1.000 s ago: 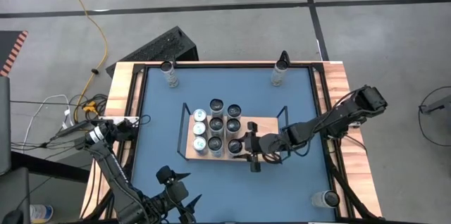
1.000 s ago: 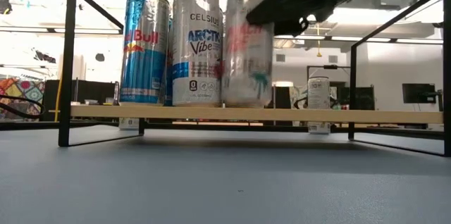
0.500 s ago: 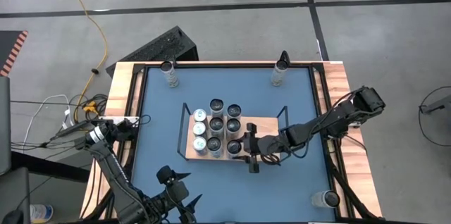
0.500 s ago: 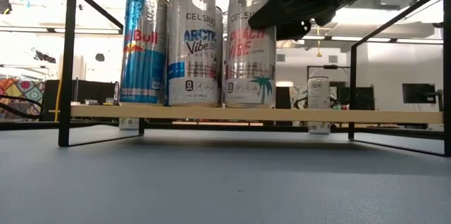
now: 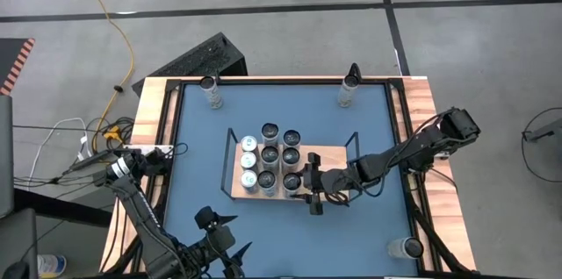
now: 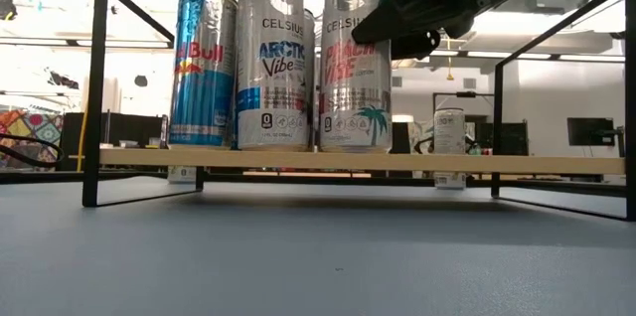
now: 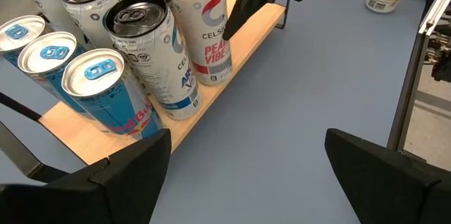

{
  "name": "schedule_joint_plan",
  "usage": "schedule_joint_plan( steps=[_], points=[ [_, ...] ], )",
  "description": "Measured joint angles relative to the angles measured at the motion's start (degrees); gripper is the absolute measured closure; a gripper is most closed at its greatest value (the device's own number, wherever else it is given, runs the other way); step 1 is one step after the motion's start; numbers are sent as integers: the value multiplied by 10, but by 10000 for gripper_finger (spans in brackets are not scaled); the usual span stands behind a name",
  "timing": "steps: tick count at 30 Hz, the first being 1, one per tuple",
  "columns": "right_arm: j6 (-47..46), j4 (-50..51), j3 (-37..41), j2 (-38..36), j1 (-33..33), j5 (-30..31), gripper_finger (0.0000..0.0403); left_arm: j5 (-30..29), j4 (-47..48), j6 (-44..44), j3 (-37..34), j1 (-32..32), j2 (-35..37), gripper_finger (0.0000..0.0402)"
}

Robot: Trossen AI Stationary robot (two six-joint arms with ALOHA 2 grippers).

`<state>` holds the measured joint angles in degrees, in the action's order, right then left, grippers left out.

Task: Place canned beverage on shelf
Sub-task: Put the pink soda can on the shelf aligned with the other pink soda cans

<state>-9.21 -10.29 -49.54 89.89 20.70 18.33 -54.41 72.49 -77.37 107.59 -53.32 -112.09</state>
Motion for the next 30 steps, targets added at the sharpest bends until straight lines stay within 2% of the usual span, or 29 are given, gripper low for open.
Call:
schedule_joint_plan(
  steps=[8, 18, 23, 30],
  points=[
    [-18, 54, -16, -4, 2, -2, 127, 0, 0, 0, 0, 0, 0, 40],
    [-29, 137, -60, -3, 3, -1, 73, 0, 0, 0, 0, 0, 0, 40],
    [-60, 217, -73, -3, 11, 0, 74, 2, 0, 0, 0, 0, 0, 40],
    [-97, 253, -74, -6, 36, 0, 76, 4, 0, 2, 0, 0, 0, 40]
  ],
)
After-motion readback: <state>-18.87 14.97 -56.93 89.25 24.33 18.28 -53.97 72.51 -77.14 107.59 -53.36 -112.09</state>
